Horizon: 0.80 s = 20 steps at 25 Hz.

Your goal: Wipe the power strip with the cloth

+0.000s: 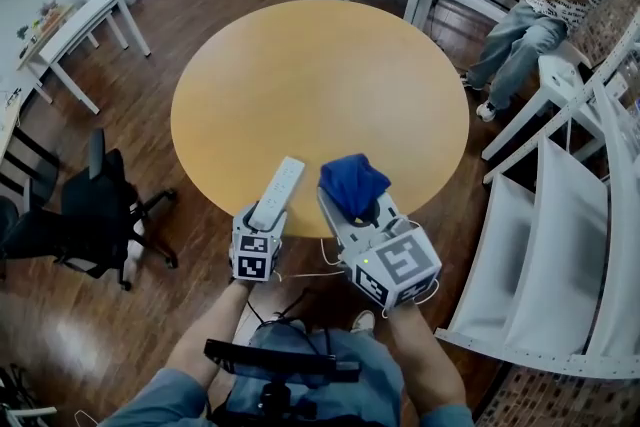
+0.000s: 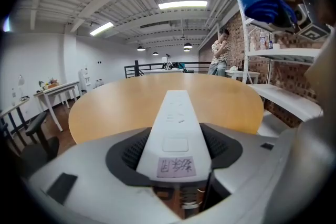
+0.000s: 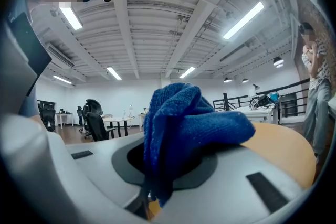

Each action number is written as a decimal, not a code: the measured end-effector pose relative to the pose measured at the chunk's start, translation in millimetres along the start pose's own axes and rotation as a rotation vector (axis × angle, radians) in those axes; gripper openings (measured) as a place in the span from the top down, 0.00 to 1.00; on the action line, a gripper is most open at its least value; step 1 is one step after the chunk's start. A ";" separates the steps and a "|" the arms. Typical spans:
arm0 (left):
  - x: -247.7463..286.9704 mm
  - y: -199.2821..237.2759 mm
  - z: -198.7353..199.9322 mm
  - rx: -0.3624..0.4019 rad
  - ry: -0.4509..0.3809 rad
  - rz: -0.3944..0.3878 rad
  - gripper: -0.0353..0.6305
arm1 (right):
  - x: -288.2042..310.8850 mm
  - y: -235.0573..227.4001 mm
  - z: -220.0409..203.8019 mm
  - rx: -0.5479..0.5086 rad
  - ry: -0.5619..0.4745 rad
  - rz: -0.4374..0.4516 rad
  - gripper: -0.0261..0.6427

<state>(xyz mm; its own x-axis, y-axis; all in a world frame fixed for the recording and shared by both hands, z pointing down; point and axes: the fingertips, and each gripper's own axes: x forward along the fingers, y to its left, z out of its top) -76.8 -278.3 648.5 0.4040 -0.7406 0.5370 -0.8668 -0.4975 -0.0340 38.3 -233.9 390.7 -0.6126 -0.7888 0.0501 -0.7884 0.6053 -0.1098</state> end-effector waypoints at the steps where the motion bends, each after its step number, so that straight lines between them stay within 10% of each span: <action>1: -2.3 0.5 0.1 0.002 0.002 -0.001 0.50 | -1.2 0.1 0.8 0.001 -0.005 0.001 0.87; 20: -80.1 -15.8 106.0 0.070 -0.239 -0.021 0.51 | -11.7 18.3 19.2 0.009 -0.084 0.059 0.87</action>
<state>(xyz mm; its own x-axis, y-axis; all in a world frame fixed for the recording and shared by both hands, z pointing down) -64.5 -258.9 516.7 0.4864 -0.8117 0.3234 -0.8386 -0.5376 -0.0882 32.1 -215.7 369.0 -0.6505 -0.7584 -0.0404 -0.7506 0.6501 -0.1186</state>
